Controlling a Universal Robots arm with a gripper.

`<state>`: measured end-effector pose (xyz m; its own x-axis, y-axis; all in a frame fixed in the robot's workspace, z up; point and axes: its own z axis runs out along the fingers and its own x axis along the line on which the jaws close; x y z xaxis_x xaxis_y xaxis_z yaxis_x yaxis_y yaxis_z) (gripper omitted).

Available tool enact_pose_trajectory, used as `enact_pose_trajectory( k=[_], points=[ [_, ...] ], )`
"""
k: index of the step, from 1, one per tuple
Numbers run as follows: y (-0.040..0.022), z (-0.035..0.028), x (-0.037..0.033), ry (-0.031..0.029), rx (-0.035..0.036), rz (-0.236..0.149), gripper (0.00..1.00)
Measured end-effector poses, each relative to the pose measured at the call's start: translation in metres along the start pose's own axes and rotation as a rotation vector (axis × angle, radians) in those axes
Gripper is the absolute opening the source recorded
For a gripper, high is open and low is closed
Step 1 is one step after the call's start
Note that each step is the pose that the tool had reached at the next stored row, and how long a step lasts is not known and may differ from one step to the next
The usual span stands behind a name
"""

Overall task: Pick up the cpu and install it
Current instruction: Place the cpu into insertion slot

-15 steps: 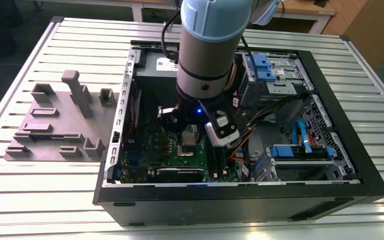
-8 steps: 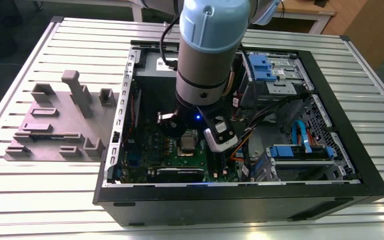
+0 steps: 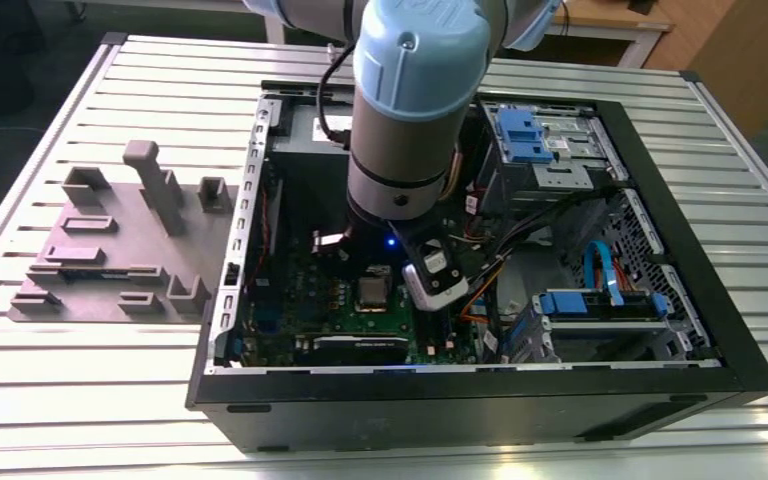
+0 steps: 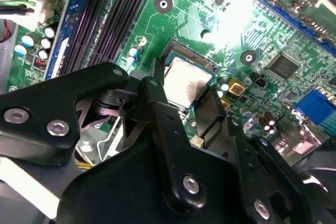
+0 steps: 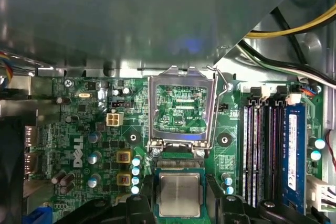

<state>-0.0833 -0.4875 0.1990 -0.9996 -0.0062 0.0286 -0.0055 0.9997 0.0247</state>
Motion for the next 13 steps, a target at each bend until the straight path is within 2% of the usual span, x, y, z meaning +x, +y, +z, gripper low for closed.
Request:
enact_pose_trajectory(
  k=[13],
  points=[
    [-0.0009,0.0061,-0.0001,0.0013,-0.0001,0.001,0.47]
  ],
)
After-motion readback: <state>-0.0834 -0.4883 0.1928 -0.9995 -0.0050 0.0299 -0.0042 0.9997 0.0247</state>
